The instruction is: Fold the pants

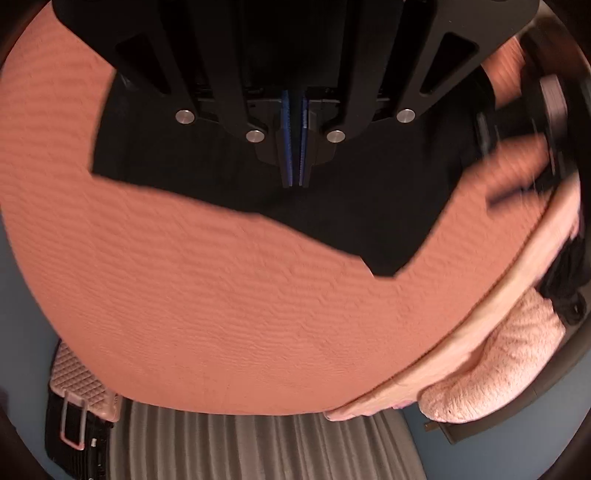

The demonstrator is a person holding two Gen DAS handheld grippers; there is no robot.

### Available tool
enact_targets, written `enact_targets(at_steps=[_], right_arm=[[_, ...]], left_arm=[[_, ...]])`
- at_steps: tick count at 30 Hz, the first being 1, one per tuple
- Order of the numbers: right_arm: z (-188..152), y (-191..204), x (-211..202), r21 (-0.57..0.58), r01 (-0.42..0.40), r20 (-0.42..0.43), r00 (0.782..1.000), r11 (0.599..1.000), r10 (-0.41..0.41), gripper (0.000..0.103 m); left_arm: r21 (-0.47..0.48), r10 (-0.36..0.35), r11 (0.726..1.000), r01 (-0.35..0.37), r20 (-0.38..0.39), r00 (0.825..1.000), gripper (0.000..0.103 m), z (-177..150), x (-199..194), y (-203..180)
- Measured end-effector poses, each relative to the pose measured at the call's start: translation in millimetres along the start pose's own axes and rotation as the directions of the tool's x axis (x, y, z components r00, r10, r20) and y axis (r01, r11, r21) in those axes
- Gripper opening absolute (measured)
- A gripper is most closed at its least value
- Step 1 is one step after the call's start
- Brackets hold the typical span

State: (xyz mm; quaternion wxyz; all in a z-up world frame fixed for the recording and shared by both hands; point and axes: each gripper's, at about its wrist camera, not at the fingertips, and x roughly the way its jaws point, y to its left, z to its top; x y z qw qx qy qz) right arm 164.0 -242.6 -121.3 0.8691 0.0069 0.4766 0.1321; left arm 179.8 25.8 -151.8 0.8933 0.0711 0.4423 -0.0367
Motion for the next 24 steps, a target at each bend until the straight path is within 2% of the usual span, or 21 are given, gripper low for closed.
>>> enact_targets(at_steps=[1, 3, 5, 6, 7, 9, 12, 13, 15, 16, 17, 18, 19, 21, 23, 24], right_arm=[[-14, -2, 11, 0.004, 0.012, -0.015, 1.000, 1.000, -0.012, 0.004], [-47, -6, 11, 0.030, 0.034, -0.052, 0.998, 0.999, -0.033, 0.004], [-67, -30, 2, 0.070, 0.023, -0.052, 0.998, 0.997, -0.019, 0.003], [-73, -35, 2, 0.077, 0.011, -0.037, 0.999, 0.997, -0.008, 0.002], [-76, -40, 2, 0.090, -0.006, -0.027, 1.000, 0.996, 0.008, 0.000], [-77, -46, 4, 0.132, -0.039, -0.019, 0.999, 0.991, 0.042, 0.000], [-79, -48, 5, 0.130, -0.048, -0.008, 0.999, 0.990, 0.050, 0.000], [-78, -48, 5, 0.135, -0.054, -0.005, 0.998, 0.989, 0.055, 0.000], [-78, -56, -6, 0.179, -0.060, 0.000, 0.998, 0.982, 0.061, 0.000], [-78, -58, -13, 0.204, -0.049, 0.002, 0.999, 0.978, 0.050, 0.000], [-79, -59, -23, 0.222, -0.038, 0.018, 0.999, 0.974, 0.035, 0.007], [-81, -57, -33, 0.224, -0.031, 0.040, 0.999, 0.974, 0.023, 0.007], [-83, -55, -40, 0.219, -0.031, 0.057, 0.998, 0.975, 0.019, 0.007], [-85, -49, -44, 0.196, -0.037, 0.067, 0.997, 0.980, 0.024, 0.007], [-97, -50, -31, 0.167, 0.003, 0.005, 1.000, 0.986, -0.004, 0.004], [-108, -57, -29, 0.175, -0.005, 0.004, 1.000, 0.984, 0.004, 0.000]], left_arm=[[-0.007, 0.002, 1.000, -0.002, -0.001, 1.000, 0.066, 14, 9, 5], [-0.020, 0.021, 1.000, -0.022, -0.056, 0.998, 0.066, 51, 45, 17], [-0.008, 0.064, 0.998, -0.065, -0.113, 0.992, 0.065, 71, 77, 21], [0.048, 0.121, 0.992, -0.115, -0.158, 0.980, 0.066, 77, 98, 18], [0.113, 0.179, 0.981, -0.161, -0.175, 0.968, 0.067, 79, 116, 13], [0.174, 0.266, 0.956, -0.234, -0.187, 0.946, 0.068, 79, 146, 11], [0.065, 0.237, 0.971, -0.228, -0.208, 0.949, 0.070, 88, 161, 24], [0.074, 0.254, 0.967, -0.244, -0.210, 0.944, 0.075, 92, 165, 24], [0.124, 0.310, 0.949, -0.290, -0.201, 0.929, 0.077, 98, 169, 20], [0.133, 0.342, 0.938, -0.321, -0.197, 0.919, 0.069, 104, 166, 19], [0.139, 0.392, 0.918, -0.372, -0.167, 0.905, 0.062, 110, 154, 18], [0.133, 0.403, 0.912, -0.388, -0.116, 0.908, 0.060, 112, 132, 15], [0.118, 0.366, 0.926, -0.358, -0.055, 0.929, 0.061, 110, 107, 12], [0.118, 0.263, 0.957, -0.263, 0.019, 0.965, 0.064, 92, 63, 0], [0.140, 0.182, 0.972, -0.187, 0.047, 0.982, 0.064, 54, 26, -18], [0.147, 0.141, 0.979, -0.144, 0.026, 0.990, 0.064, 31, 15, -26]])
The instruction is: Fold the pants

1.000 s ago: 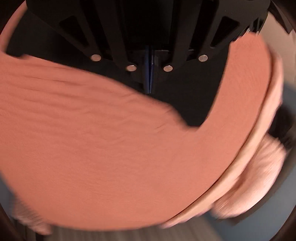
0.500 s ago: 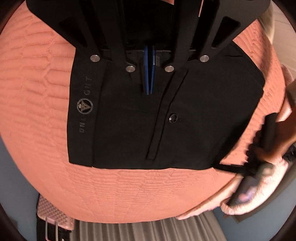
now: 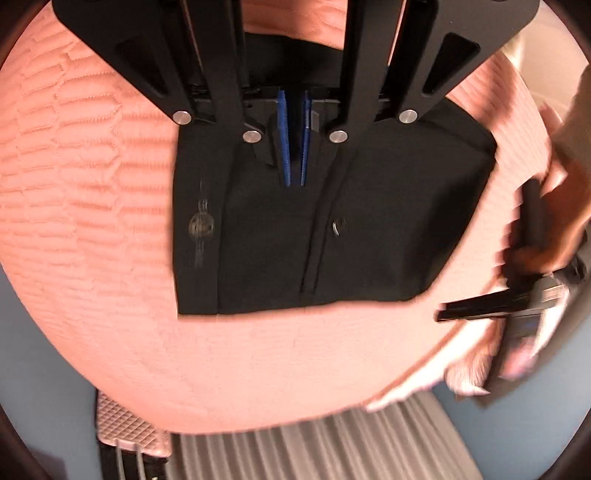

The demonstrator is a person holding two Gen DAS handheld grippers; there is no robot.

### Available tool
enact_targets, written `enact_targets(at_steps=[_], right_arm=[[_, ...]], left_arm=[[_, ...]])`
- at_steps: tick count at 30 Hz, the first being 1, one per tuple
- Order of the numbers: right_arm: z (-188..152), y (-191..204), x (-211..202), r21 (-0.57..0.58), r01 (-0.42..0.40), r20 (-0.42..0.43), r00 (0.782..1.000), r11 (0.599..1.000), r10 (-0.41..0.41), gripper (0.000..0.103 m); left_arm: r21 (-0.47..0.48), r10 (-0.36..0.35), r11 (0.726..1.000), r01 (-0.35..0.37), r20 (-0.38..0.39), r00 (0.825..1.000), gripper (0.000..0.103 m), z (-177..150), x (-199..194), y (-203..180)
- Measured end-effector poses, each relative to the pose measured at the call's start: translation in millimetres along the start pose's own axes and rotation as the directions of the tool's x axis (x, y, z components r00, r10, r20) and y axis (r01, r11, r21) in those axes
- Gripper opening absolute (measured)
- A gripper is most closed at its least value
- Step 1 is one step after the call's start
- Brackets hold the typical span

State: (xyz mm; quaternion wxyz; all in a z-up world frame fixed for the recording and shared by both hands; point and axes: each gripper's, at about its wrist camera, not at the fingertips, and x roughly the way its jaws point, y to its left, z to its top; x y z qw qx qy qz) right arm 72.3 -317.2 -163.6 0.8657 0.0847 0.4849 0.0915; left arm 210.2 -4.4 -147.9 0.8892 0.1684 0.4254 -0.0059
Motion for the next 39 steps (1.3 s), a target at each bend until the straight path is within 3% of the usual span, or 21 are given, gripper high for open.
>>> enact_targets(at_steps=[2, 3, 5, 7, 8, 10, 13, 18, 21, 22, 23, 25, 30, 32, 39], right_arm=[[-10, -21, -14, 0.100, -0.061, 0.029, 0.998, 0.993, 0.059, 0.000], [-11, -22, -23, 0.126, -0.044, 0.035, 0.999, 0.991, 0.039, 0.000], [-10, -15, -38, 0.104, 0.007, 0.067, 0.998, 0.995, -0.014, 0.006], [-14, -7, -39, 0.027, 0.054, 0.062, 0.997, 0.998, -0.056, 0.005], [-19, -12, -33, 0.016, 0.087, 0.037, 0.995, 0.996, -0.088, 0.005], [-29, -33, -37, 0.107, 0.021, 0.030, 0.999, 0.994, -0.024, 0.006], [-31, -33, -72, 0.119, 0.108, 0.049, 0.992, 0.987, -0.114, 0.011], [-38, -20, -123, 0.125, 0.064, 0.096, 0.992, 0.990, -0.076, 0.011], [-24, 2, -139, 0.119, 0.040, 0.133, 0.990, 0.992, -0.056, 0.013], [-23, 11, -144, 0.110, 0.034, 0.148, 0.988, 0.993, -0.050, 0.023], [-25, 22, -150, 0.101, 0.043, 0.173, 0.983, 0.994, -0.060, 0.044], [-28, 41, -160, 0.090, 0.064, 0.210, 0.974, 0.994, -0.081, 0.069], [-35, 76, -161, 0.014, 0.099, 0.233, 0.967, 0.995, -0.100, 0.075], [-36, 78, -161, 0.014, 0.095, 0.235, 0.967, 0.995, -0.096, 0.082], [-31, 71, -155, 0.043, 0.101, 0.208, 0.972, 0.994, -0.107, 0.084]], left_arm=[[0.002, -0.035, 0.999, 0.035, -0.034, 0.999, 0.064, -38, -10, -16], [0.019, -0.018, 1.000, 0.019, -0.046, 0.999, 0.064, -60, -15, -26], [0.025, 0.009, 1.000, -0.008, -0.055, 0.998, 0.064, -87, -23, -39], [0.024, 0.046, 0.999, -0.045, -0.020, 0.999, 0.066, -107, -35, -41], [0.035, 0.073, 0.997, -0.072, -0.007, 0.997, 0.068, -109, -36, -42], [-0.007, 0.062, 0.998, -0.062, -0.027, 0.998, 0.073, -109, -32, -33], [-0.081, 0.039, 0.996, -0.045, -0.081, 0.996, 0.072, -100, -51, -9], [-0.103, -0.018, 0.994, 0.021, 0.032, 0.999, 0.072, -94, -120, 6], [-0.109, -0.015, 0.994, 0.022, 0.067, 0.998, 0.078, -97, -161, -4], [-0.116, -0.016, 0.993, 0.025, 0.073, 0.997, 0.080, -93, -171, -14], [-0.126, -0.023, 0.992, 0.032, 0.076, 0.997, 0.081, -93, -179, -15], [-0.131, -0.047, 0.990, 0.056, 0.069, 0.997, 0.082, -95, -191, -19], [-0.116, -0.067, 0.991, 0.071, 0.036, 0.997, 0.082, -105, -196, -36], [-0.106, -0.072, 0.992, 0.074, 0.020, 0.997, 0.082, -108, -195, -42], [-0.096, -0.105, 0.990, 0.101, -0.034, 0.994, 0.082, -115, -173, -51]])
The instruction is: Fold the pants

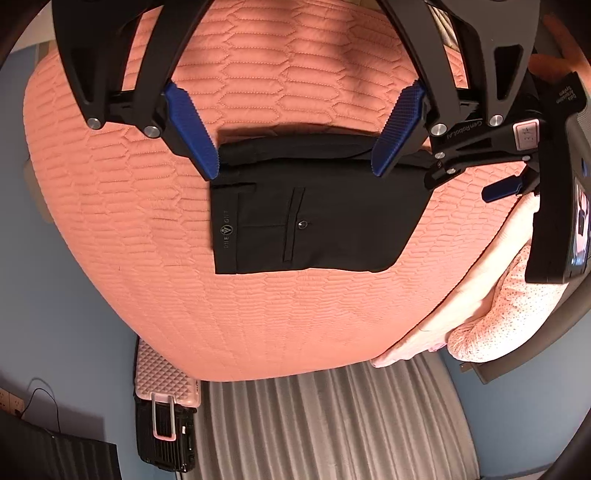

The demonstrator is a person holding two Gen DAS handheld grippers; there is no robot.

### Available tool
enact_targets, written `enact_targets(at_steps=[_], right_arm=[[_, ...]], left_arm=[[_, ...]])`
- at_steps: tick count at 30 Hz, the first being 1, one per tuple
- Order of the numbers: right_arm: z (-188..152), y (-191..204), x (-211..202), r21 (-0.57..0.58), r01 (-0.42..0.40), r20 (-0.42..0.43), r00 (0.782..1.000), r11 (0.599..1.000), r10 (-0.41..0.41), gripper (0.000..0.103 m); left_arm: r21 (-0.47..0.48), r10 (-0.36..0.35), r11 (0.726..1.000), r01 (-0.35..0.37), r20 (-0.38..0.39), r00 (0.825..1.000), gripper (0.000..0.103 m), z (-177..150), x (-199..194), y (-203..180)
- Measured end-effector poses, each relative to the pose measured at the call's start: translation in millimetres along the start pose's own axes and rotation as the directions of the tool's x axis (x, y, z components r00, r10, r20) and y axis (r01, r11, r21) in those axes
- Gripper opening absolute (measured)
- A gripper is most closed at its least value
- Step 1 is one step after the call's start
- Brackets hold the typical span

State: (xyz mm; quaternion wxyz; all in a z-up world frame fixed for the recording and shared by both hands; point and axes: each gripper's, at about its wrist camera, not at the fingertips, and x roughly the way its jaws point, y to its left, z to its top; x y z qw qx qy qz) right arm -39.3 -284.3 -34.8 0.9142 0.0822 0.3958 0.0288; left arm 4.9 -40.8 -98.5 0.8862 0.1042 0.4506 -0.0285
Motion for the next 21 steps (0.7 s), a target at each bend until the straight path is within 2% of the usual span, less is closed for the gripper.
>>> enact_targets(at_steps=[5, 8, 12, 13, 14, 15, 17, 19, 21], right_arm=[[-1, -6, 17, -0.002, 0.010, -0.039, 0.999, 1.000, -0.010, 0.085], [-1, -16, 33, -0.005, 0.032, -0.065, 0.997, 0.999, -0.033, 0.085], [3, -47, 61, 0.026, 0.068, -0.112, 0.992, 0.997, -0.065, 0.085], [5, -54, 68, 0.031, 0.070, -0.124, 0.990, 0.997, -0.066, 0.086], [9, -62, 78, 0.036, 0.062, -0.135, 0.989, 0.997, -0.057, 0.086], [11, -68, 85, 0.041, 0.059, -0.140, 0.989, 0.997, -0.053, 0.086], [18, -80, 103, 0.057, 0.030, -0.162, 0.987, 0.998, -0.021, 0.088], [22, -91, 124, 0.084, -0.008, -0.191, 0.981, 0.996, 0.024, 0.091], [22, -100, 142, 0.119, -0.059, -0.220, 0.972, 0.991, 0.084, 0.091]], left_arm=[[-0.021, -0.003, 1.000, 0.002, -0.029, 1.000, 0.082, -2, 19, 8], [-0.069, -0.035, 0.997, 0.031, -0.048, 0.998, 0.082, -1, 34, 26], [-0.244, -0.145, 0.962, 0.126, -0.061, 0.988, 0.083, 5, 71, 79], [-0.278, -0.184, 0.948, 0.155, -0.081, 0.980, 0.083, 7, 84, 88], [-0.326, -0.251, 0.923, 0.205, -0.105, 0.962, 0.083, 9, 105, 103], [-0.360, -0.288, 0.905, 0.226, -0.129, 0.949, 0.083, 10, 121, 112], [-0.405, -0.324, 0.882, 0.241, -0.149, 0.934, 0.082, 11, 145, 125], [-0.446, -0.377, 0.853, 0.273, -0.165, 0.911, 0.082, 11, 166, 136], [-0.469, -0.497, 0.793, 0.388, -0.131, 0.858, 0.082, 12, 179, 138]])
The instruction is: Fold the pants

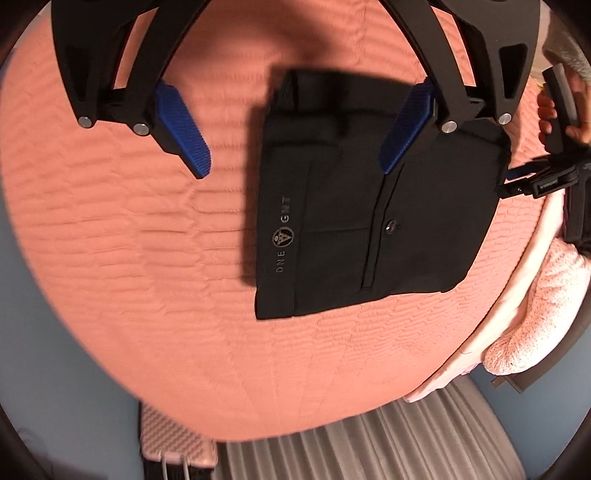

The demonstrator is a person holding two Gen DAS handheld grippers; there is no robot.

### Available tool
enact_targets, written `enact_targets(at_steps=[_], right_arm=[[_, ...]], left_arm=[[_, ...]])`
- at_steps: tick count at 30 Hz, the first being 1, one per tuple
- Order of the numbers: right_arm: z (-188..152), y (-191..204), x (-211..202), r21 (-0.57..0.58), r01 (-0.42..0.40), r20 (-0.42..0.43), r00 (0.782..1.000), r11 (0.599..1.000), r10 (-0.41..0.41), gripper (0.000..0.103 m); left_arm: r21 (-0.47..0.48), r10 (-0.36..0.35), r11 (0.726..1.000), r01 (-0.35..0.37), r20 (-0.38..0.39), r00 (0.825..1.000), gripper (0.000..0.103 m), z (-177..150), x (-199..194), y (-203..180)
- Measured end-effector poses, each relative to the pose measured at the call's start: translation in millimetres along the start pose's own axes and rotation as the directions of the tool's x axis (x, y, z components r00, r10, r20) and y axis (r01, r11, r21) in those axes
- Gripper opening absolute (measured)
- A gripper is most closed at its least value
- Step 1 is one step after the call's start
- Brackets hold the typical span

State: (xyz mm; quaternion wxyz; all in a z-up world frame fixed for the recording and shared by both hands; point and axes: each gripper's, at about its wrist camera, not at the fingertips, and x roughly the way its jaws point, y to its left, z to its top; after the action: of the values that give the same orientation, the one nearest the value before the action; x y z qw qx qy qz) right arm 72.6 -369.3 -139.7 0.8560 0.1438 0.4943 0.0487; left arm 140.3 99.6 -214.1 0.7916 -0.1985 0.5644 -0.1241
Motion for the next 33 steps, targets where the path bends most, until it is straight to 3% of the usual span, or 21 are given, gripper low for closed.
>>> enact_targets(at_steps=[1, 6, 13, 17, 21, 23, 24, 31, 33], right_arm=[[1, -6, 8, 0.020, -0.017, -0.013, 1.000, 1.000, 0.017, 0.091], [-4, -28, 34, 0.126, -0.086, -0.071, 0.993, 0.988, 0.095, 0.091], [-22, -22, 30, 0.108, -0.166, -0.056, 0.983, 0.980, 0.173, 0.095], [-26, -27, 28, 0.151, -0.256, -0.049, 0.963, 0.955, 0.266, 0.095], [-30, -34, 29, 0.217, -0.337, -0.033, 0.935, 0.916, 0.352, 0.095], [-32, -36, 30, 0.244, -0.370, -0.021, 0.922, 0.896, 0.386, 0.095], [-32, -37, 34, 0.271, -0.415, -0.014, 0.900, 0.869, 0.435, 0.095], [-25, -33, 44, 0.285, -0.444, 0.010, 0.887, 0.850, 0.461, 0.095], [-27, -31, 40, 0.279, -0.470, 0.024, 0.875, 0.838, 0.483, 0.092]], left_arm=[[0.000, -0.045, 0.999, 0.045, -0.018, 0.999, 0.082, -1, 7, 2], [0.076, -0.070, 0.995, 0.070, -0.004, 0.998, 0.083, -2, 16, -14], [0.218, 0.018, 0.976, -0.019, 0.011, 1.000, 0.083, -18, 23, -41], [0.167, -0.110, 0.980, 0.108, 0.005, 0.994, 0.083, -17, 12, -38], [0.150, -0.086, 0.985, 0.090, -0.032, 0.996, 0.083, -13, 23, -38], [0.152, -0.094, 0.984, 0.098, -0.039, 0.995, 0.088, -10, 23, -41], [0.142, -0.103, 0.984, 0.108, -0.041, 0.994, 0.090, -9, 25, -42], [0.040, -0.167, 0.985, 0.168, -0.032, 0.985, 0.090, 1, 27, -33], [0.010, -0.255, 0.967, 0.255, -0.005, 0.967, 0.087, 0, 18, -34]])
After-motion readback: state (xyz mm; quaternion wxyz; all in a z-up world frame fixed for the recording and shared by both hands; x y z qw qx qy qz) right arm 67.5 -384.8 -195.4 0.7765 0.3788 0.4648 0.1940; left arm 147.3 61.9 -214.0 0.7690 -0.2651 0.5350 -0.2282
